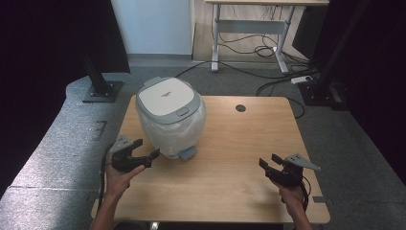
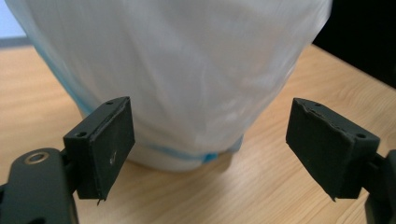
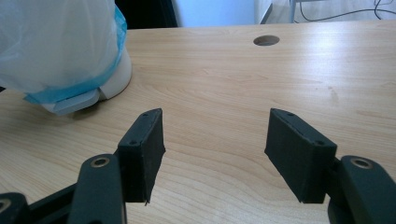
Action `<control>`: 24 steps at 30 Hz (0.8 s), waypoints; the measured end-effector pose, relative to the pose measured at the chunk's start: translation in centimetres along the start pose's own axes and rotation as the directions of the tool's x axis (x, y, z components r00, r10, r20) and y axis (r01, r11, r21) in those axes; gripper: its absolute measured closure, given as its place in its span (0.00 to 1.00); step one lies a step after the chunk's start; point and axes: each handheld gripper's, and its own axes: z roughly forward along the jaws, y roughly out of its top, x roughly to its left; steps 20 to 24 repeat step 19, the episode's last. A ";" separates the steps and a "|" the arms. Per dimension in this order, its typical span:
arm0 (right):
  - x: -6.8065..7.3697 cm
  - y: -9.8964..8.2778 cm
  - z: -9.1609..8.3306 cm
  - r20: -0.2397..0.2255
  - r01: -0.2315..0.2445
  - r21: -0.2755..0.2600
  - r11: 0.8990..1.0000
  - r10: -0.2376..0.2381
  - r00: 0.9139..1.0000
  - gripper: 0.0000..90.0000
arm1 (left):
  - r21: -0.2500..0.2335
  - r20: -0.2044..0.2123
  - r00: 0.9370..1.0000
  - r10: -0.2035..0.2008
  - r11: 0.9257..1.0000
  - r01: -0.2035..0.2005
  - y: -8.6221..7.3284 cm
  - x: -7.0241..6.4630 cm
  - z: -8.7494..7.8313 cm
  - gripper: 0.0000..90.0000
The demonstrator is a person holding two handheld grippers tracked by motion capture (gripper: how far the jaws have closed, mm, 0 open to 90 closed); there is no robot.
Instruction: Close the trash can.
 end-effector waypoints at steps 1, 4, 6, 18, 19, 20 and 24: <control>-0.1 0.0 0.0 0.002 0.000 0.002 1.000 0.000 1.000 0.41 | 0.008 0.001 1.000 -0.004 1.000 0.004 -0.4 0.1 0.3 0.17; -0.2 -0.2 0.2 0.006 -0.002 0.009 1.000 0.002 1.000 0.41 | 0.040 0.008 1.000 -0.013 0.999 0.013 -1.4 0.4 1.1 0.17; -0.4 -0.4 0.3 0.009 -0.002 0.017 1.000 0.002 1.000 0.41 | 0.056 0.006 1.000 -0.014 0.998 0.013 -2.0 0.4 1.6 0.17; -0.5 -0.5 0.5 0.014 0.001 0.022 1.000 -0.001 1.000 0.41 | 0.069 0.007 1.000 -0.013 0.998 0.013 -2.5 0.3 2.3 0.17; -0.5 -0.5 0.5 0.014 0.000 0.023 1.000 0.000 1.000 0.41 | 0.070 0.005 1.000 -0.015 0.997 0.015 -2.6 0.3 2.4 0.17; -0.5 -0.5 0.5 0.014 0.000 0.023 1.000 0.000 1.000 0.41 | 0.070 0.005 1.000 -0.015 0.997 0.015 -2.6 0.3 2.4 0.17; -0.5 -0.5 0.5 0.014 0.000 0.023 1.000 0.000 1.000 0.41 | 0.070 0.005 1.000 -0.015 0.997 0.015 -2.6 0.3 2.4 0.17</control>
